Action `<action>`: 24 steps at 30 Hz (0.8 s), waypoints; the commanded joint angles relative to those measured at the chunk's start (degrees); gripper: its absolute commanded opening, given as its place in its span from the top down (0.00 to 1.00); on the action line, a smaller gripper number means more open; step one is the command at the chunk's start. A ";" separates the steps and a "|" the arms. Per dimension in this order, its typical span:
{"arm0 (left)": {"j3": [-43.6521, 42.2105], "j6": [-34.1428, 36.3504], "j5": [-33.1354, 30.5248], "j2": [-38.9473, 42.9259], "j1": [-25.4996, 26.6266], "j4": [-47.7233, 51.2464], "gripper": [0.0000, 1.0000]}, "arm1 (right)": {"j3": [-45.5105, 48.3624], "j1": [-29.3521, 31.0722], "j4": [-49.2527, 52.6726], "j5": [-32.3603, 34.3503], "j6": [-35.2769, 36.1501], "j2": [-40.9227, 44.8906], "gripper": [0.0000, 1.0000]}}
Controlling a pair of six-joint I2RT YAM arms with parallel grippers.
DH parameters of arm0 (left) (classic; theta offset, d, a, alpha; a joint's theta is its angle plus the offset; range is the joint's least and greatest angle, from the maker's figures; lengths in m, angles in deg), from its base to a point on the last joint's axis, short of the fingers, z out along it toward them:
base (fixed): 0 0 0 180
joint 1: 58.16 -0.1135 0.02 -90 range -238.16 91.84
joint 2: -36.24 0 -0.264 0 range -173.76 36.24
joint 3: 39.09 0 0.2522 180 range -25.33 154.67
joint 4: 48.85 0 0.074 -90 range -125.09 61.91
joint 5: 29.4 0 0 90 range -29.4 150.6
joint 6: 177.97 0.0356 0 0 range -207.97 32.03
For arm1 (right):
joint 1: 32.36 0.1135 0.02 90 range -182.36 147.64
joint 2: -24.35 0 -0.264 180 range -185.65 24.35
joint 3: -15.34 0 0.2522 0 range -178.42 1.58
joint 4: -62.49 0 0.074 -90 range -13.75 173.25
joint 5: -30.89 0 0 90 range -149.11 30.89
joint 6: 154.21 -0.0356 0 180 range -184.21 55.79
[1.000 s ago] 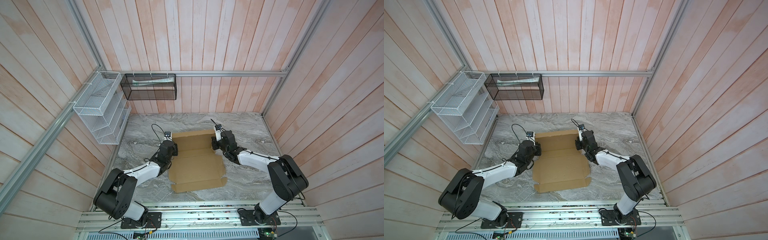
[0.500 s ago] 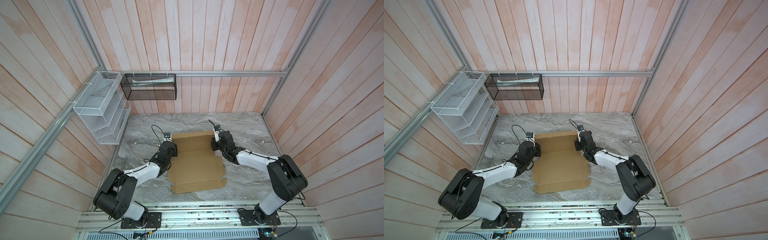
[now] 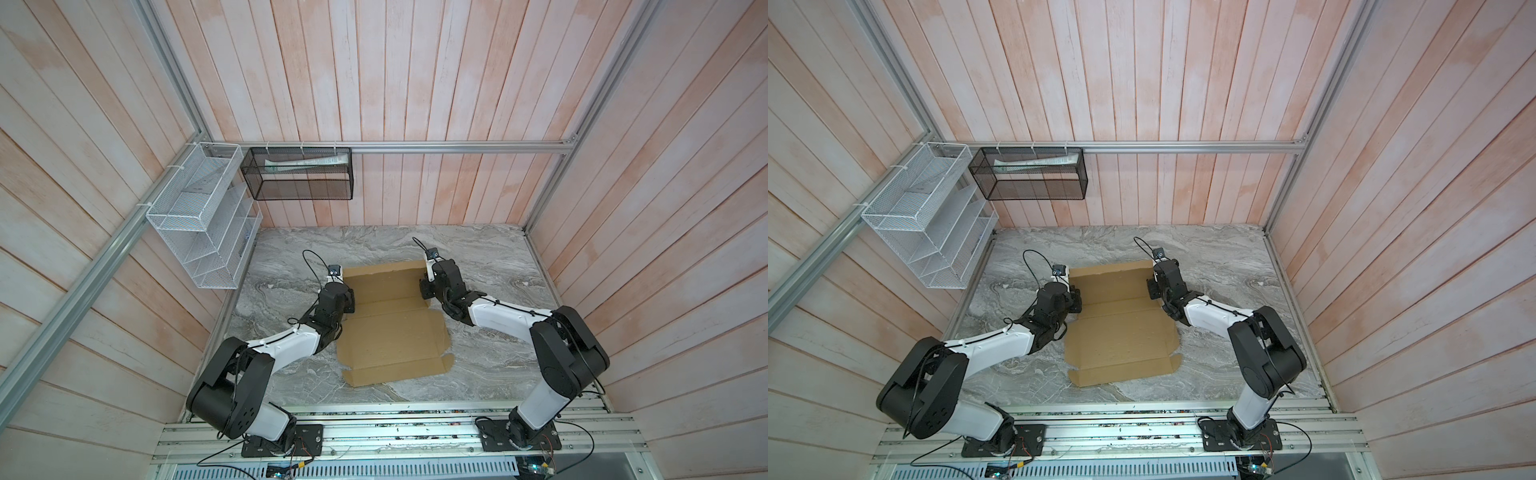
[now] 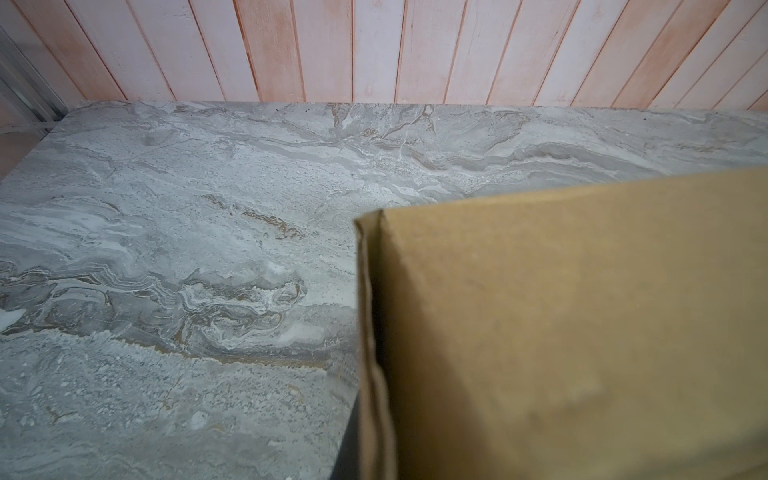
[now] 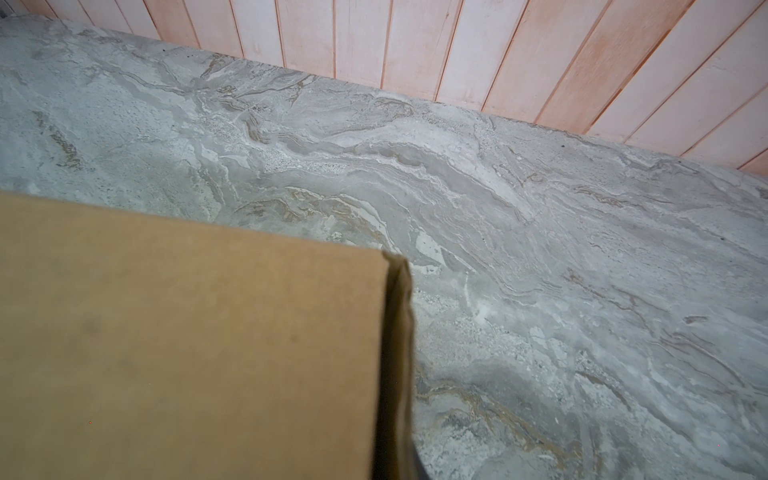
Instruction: Fold the paper box
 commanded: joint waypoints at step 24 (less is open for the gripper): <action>0.28 -1.53 -0.09 0.75 0.04 -2.30 1.00 | -1.82 1.46 2.84 3.00 -2.10 -0.90 0.80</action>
